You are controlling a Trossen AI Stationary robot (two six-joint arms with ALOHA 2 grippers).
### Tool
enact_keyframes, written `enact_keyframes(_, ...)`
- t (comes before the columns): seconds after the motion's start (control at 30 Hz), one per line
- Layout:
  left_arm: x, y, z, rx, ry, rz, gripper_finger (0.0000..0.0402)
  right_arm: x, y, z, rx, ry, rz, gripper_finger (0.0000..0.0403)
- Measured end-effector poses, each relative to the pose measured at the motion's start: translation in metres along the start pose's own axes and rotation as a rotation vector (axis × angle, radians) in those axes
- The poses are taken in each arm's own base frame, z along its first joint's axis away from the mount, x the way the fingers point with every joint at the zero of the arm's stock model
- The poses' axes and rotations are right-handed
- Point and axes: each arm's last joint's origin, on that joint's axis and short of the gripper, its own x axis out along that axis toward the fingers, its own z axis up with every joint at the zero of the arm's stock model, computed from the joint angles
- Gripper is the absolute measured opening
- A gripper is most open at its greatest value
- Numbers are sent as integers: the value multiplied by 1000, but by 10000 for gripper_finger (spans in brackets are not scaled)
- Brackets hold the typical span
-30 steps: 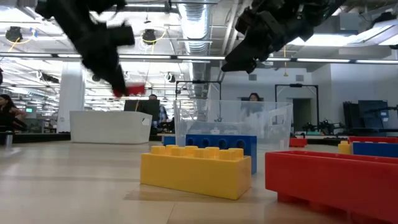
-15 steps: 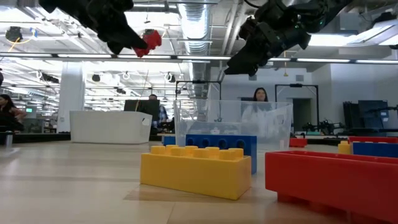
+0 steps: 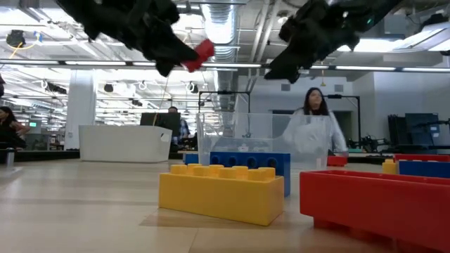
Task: Sort & place blocks by color
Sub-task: Put the red game piece into the transparent bin
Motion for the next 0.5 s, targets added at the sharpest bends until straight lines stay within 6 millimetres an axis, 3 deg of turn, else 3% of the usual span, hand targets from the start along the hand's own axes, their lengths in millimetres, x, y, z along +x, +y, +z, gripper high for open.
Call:
enact_keyframes(0.23,40,6,-19,-44,16,-71,96,-43,34,16,-40,-62,20,249)
enact_keyframes(0.37,56,5,-27,-61,3,-119,96,-47,51,19,-67,-78,43,249)
enact_keyframes(0.5,67,1,-31,-56,-20,-158,96,-40,60,12,-90,-90,30,249)
